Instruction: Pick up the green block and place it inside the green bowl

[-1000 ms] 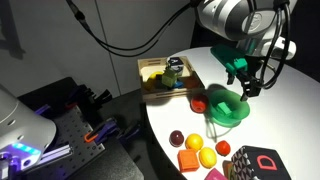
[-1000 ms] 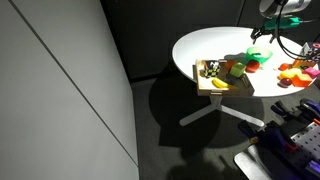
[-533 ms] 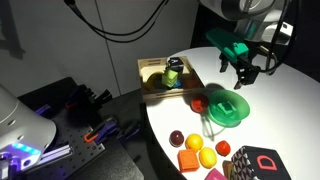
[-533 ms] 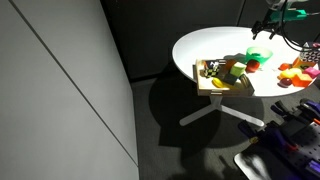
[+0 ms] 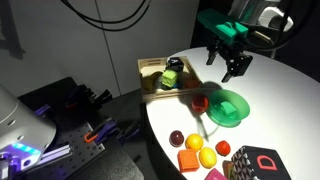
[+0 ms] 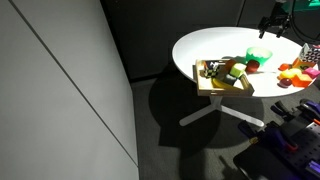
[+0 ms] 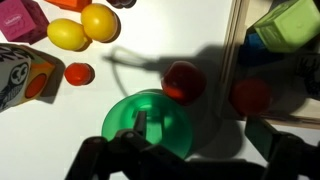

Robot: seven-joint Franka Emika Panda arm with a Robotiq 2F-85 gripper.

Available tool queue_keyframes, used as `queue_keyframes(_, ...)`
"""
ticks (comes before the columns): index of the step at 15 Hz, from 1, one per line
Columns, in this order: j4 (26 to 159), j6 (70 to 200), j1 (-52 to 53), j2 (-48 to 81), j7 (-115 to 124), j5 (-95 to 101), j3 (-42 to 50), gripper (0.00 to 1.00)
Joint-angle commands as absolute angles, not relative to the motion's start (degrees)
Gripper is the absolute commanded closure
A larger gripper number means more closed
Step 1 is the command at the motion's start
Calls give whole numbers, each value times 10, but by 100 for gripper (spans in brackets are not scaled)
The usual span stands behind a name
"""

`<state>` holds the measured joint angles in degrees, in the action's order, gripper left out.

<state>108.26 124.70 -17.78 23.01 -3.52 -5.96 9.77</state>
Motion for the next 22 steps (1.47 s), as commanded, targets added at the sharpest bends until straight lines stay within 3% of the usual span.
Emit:
queue_keyframes(1,1117,1220,-159,179,-23,-30,112,0)
queue_keyframes(17,1246,1228,-130,0,-15,15,113,0)
queue_keyframes(22,1235,1220,-132,9,-27,6,114,0)
